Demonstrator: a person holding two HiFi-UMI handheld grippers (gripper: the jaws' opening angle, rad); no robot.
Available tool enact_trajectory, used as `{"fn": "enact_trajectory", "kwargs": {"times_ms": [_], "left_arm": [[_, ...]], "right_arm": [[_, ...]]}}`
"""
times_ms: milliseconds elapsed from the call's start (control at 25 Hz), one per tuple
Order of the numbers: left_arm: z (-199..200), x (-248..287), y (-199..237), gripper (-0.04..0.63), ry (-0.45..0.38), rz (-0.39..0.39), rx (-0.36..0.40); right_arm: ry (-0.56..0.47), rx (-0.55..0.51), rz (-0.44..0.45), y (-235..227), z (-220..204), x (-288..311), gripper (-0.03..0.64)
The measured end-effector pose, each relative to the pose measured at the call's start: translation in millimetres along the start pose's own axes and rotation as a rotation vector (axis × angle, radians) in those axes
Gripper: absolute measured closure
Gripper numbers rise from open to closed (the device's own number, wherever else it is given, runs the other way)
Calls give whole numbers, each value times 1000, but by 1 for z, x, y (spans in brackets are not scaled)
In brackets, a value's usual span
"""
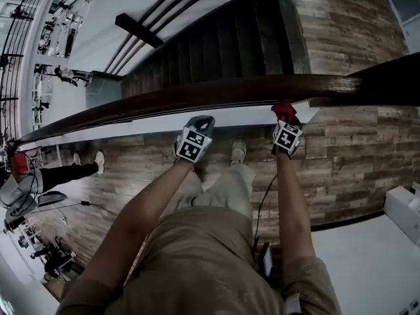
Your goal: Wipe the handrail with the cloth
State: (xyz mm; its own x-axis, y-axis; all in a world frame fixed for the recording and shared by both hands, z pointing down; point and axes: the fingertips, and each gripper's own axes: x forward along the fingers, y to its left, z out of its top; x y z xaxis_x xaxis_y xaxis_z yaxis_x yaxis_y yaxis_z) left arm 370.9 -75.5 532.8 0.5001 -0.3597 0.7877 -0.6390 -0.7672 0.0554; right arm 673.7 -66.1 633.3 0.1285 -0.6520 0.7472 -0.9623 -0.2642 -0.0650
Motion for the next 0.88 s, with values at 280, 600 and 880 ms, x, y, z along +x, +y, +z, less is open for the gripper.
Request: {"fn": "enact_trajectory", "kwargs": {"times_ms": [280,600,880], "left_arm": [[-86,-61,76,578,-12,75,-73],[-210,-196,186,578,-115,146,-159],[-336,-306,297,578,-194,258,-208]], "right_arm": [[-10,-240,223,180,-45,-41,541],[-61,-447,365,414,-78,-126,541],[-120,-429,498,604,-95,-161,541]]}}
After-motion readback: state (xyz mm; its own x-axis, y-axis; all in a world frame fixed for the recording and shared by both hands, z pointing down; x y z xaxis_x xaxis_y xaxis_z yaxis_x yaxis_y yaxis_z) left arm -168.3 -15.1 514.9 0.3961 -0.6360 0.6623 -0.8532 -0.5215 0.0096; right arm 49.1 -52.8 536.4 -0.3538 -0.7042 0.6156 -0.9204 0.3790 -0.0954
